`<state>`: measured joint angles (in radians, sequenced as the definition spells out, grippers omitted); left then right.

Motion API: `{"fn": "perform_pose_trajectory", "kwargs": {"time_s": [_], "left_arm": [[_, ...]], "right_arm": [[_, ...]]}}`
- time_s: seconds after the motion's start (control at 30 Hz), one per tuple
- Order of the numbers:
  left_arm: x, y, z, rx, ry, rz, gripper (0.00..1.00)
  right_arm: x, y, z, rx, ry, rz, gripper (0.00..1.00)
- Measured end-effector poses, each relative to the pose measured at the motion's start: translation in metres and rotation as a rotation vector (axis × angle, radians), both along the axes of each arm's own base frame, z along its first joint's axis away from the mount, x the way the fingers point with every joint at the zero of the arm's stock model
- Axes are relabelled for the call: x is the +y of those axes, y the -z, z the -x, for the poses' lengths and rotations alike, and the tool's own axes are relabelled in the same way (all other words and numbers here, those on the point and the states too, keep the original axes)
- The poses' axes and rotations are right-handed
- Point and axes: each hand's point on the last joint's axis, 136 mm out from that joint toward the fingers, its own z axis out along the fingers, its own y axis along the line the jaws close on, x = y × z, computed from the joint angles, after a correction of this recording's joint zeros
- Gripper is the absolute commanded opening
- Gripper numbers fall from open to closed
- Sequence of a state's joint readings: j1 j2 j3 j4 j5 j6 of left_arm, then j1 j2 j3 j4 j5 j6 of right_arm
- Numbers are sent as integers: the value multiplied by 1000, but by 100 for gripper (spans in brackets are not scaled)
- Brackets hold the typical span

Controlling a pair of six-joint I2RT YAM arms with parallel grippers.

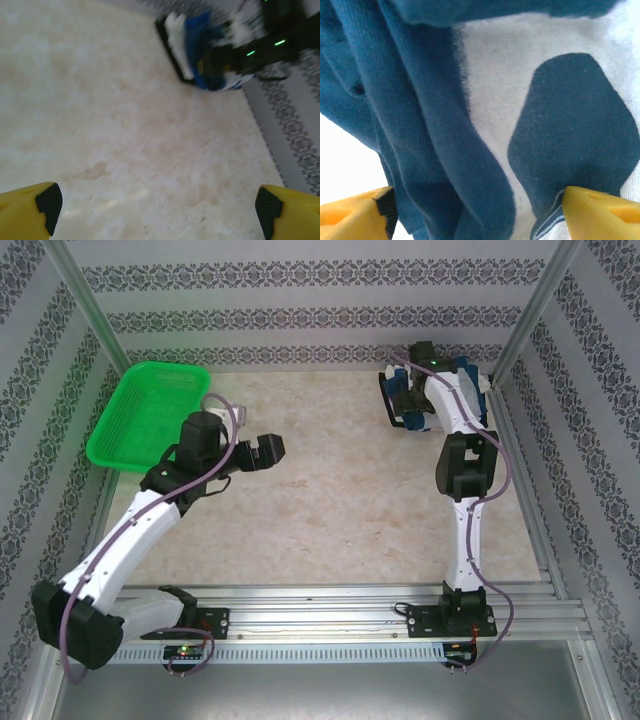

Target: Fold and stack the t-shirts

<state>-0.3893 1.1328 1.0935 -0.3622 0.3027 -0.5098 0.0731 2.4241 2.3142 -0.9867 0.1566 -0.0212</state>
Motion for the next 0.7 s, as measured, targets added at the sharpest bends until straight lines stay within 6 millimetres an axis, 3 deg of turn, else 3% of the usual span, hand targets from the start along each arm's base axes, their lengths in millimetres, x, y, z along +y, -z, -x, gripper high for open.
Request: {"fn": "perform_pose_trajectory", "kwargs": {"time_s": [0.07, 0.13, 0.2, 0.3, 0.33, 0.4, 0.5, 0.7], "left_arm": [[-7, -28, 6, -73, 22, -4, 100], [-11, -44, 13, -112, 37, -15, 100], [-9, -44, 16, -114, 33, -33, 100], [-4, -33, 17, -83, 15, -71, 100], [-2, -30, 17, -74, 12, -81, 100], [-1, -26, 18, -61, 7, -92, 100], [0, -21, 17, -54, 0, -102, 100], [2, -13, 17, -39, -7, -115, 100]], "right_arm": [[2, -1, -2, -4, -11, 37, 82], [2, -2, -6, -13, -14, 77, 75], [2, -4, -10, -24, -17, 108, 66], [1, -4, -12, -28, -21, 125, 43], [-1, -5, -12, -31, -15, 125, 41], [-2, -7, -14, -37, -10, 120, 45], [1, -9, -15, -45, -12, 95, 67], [4, -8, -15, -42, -28, 80, 68]]}}
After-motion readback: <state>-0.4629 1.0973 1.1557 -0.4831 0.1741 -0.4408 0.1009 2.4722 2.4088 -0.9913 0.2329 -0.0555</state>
